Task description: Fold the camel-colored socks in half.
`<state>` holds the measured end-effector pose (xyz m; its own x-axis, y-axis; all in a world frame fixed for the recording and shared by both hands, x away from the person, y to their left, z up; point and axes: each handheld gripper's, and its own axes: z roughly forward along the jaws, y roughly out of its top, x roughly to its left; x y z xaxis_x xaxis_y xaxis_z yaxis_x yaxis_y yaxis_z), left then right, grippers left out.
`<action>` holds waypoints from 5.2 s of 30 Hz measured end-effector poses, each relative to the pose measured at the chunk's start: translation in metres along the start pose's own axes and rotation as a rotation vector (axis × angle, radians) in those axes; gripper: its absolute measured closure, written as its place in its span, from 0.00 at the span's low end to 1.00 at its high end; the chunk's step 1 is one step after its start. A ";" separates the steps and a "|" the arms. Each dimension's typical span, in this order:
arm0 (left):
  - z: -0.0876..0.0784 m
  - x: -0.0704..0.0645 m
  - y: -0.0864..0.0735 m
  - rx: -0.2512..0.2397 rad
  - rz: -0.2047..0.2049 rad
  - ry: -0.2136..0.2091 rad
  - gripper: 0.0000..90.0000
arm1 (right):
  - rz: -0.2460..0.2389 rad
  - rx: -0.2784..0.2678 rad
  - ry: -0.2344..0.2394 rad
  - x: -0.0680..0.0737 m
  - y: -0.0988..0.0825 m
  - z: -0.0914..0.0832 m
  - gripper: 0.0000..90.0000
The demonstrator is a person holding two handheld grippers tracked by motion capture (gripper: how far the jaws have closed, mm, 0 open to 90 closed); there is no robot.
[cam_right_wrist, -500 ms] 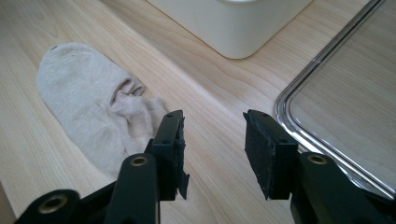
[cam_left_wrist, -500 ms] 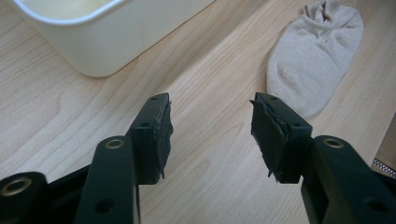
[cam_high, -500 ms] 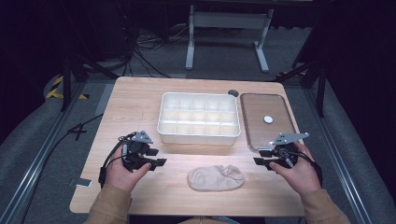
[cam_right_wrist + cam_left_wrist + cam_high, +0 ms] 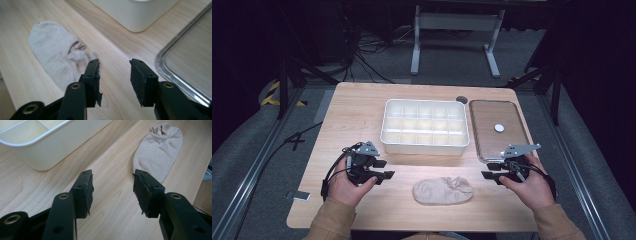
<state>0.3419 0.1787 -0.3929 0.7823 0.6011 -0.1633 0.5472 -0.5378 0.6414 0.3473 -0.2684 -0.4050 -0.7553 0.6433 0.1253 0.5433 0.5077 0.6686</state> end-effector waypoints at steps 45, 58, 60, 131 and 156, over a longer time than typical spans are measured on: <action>0.073 -0.044 0.007 0.144 0.105 -0.087 0.58 | -0.144 0.215 0.130 0.048 -0.006 0.070 1.00; 0.078 -0.039 0.005 0.160 0.065 -0.078 0.58 | -0.148 0.199 0.154 0.056 -0.005 0.076 1.00; 0.080 -0.037 0.005 0.170 0.056 -0.077 0.58 | -0.144 0.198 0.156 0.056 -0.005 0.076 1.00; 0.082 -0.064 0.048 0.166 0.108 -0.121 0.95 | -0.177 0.155 0.086 0.062 -0.013 0.072 1.00; 0.076 -0.070 0.063 0.145 0.121 -0.132 0.95 | -0.172 0.099 0.015 0.056 -0.018 0.051 1.00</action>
<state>0.3442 0.0586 -0.3981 0.8719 0.4497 -0.1939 0.4762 -0.6864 0.5495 0.3138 -0.2121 -0.4473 -0.8453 0.5337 0.0272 0.4386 0.6639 0.6057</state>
